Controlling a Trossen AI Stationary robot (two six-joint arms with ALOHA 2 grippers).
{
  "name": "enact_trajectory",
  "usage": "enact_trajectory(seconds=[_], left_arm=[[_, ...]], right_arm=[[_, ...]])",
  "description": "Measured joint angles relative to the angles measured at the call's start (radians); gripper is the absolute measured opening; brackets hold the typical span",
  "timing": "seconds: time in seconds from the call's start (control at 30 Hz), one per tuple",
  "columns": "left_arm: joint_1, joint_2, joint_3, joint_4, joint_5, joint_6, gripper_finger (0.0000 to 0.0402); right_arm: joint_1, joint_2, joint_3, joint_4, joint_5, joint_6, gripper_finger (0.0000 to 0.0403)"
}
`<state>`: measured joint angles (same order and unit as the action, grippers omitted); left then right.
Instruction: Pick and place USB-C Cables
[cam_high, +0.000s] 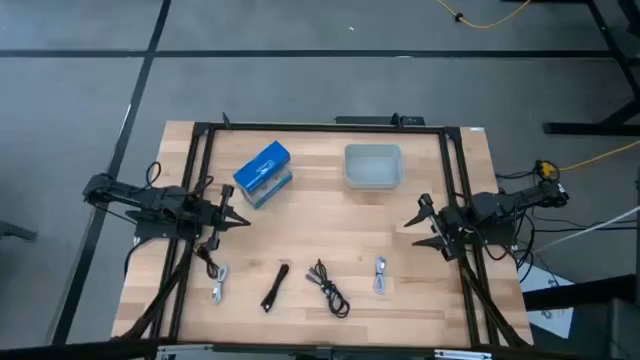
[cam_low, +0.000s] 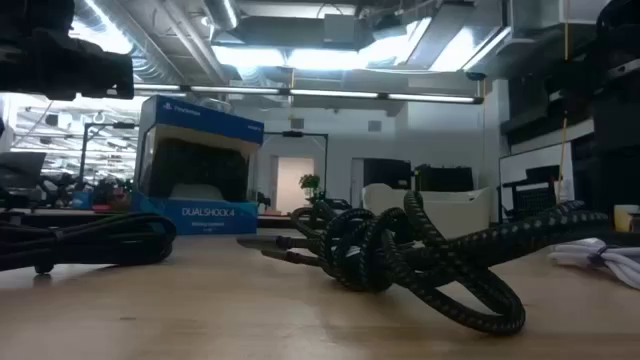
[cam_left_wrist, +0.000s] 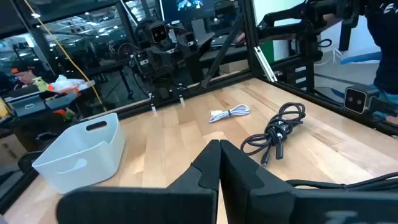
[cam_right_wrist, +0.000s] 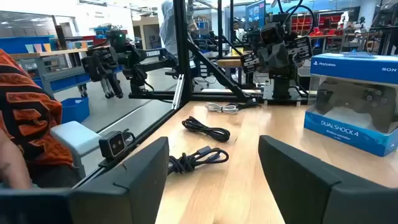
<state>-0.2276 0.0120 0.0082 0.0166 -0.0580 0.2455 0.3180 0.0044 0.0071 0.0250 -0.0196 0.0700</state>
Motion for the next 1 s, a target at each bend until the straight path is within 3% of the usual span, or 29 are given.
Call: enact_trajectory(seconds=[0.87, 1.0], left_arm=[[0.000, 0.000, 0.000, 0.000, 0.000, 0.000, 0.0000], [0.000, 0.000, -0.001, 0.028, -0.016, 0.099, 0.0000]], right_arm=[[0.000, 0.000, 0.000, 0.000, 0.000, 0.000, 0.0253], [0.000, 0.000, 0.000, 0.000, 0.000, 0.000, 0.0253]])
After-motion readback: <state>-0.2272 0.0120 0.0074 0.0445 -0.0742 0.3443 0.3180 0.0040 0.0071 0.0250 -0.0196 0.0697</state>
